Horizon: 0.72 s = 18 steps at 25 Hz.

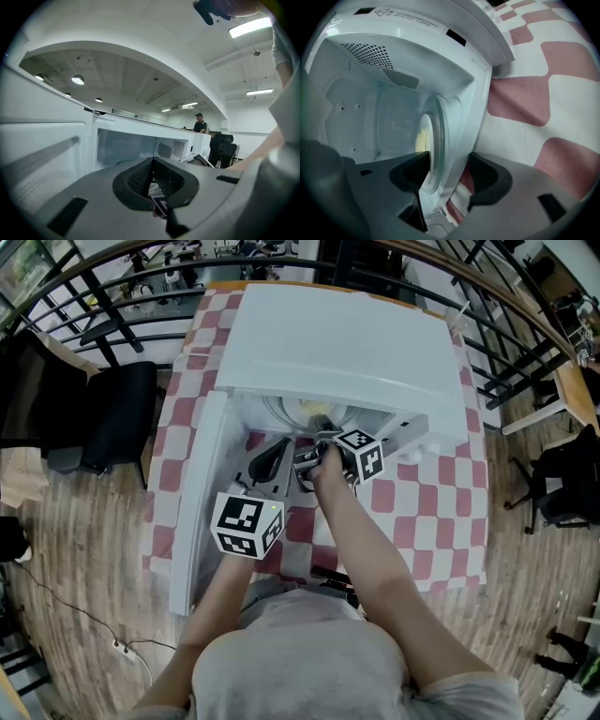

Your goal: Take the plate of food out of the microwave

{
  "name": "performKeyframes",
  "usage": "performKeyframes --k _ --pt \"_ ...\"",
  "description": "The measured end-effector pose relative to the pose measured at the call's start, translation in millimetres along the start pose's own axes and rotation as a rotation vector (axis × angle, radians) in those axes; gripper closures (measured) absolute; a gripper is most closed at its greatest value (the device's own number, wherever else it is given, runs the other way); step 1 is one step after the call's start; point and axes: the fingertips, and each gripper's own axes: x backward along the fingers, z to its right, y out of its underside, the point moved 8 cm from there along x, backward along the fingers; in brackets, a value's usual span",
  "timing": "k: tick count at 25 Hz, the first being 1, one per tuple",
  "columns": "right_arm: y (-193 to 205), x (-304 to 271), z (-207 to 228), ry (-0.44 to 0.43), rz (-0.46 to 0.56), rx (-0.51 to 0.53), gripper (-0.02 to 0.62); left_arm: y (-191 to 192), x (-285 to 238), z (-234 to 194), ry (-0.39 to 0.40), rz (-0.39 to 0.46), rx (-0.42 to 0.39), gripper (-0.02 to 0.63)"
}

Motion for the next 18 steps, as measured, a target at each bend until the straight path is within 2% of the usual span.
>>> performKeyframes --k 11,18 --pt "-1.9 9.5 3.4 -0.016 -0.032 0.028 0.348 -0.6 -0.3 3.1 -0.008 0.005 -0.006 0.603" --pt "-0.6 18.5 0.2 -0.027 -0.038 0.064 0.419 -2.7 2.2 6.4 -0.008 0.010 -0.024 0.603"
